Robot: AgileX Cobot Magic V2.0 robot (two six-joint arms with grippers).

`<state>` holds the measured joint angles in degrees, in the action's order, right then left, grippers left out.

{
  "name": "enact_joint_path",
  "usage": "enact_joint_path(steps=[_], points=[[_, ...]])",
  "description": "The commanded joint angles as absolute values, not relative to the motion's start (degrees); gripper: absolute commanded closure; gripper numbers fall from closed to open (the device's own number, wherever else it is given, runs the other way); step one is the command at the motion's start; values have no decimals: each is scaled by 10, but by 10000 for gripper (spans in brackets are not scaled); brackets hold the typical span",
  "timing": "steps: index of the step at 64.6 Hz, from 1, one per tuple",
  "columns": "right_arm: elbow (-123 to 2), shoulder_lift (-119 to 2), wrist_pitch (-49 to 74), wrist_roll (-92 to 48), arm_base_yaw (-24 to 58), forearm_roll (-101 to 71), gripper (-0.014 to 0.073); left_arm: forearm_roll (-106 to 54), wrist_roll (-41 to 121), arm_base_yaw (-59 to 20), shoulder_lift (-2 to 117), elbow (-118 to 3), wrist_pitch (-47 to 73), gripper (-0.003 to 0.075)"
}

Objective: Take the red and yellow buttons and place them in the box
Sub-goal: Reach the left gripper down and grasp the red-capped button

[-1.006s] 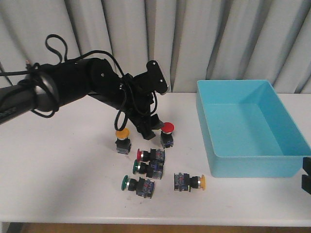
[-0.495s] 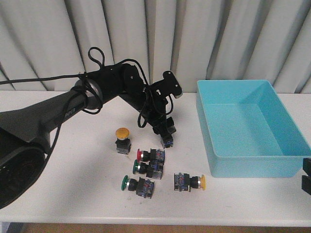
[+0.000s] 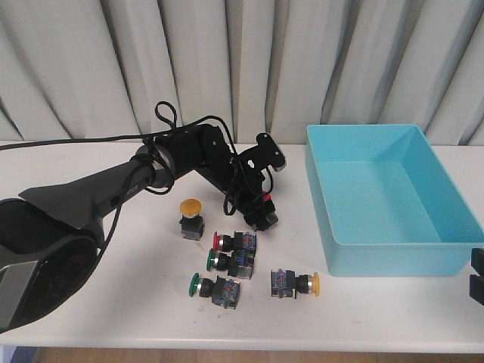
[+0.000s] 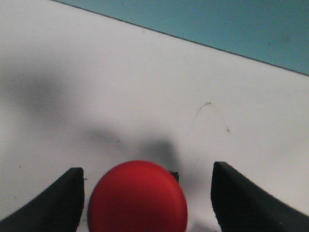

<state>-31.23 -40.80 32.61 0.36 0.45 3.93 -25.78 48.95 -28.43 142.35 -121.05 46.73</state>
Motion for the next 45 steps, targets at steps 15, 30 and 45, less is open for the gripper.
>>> enact_joint_path(steps=[15,30,45], points=[[-332,-411,295,0,1,42,116,-288,486,-287,1385,-1229,444,307],[-332,-411,295,0,1,42,116,-286,484,-285,1378,-1229,459,440],[-332,-411,296,0,1,42,116,-282,471,-285,1347,-1229,505,521]])
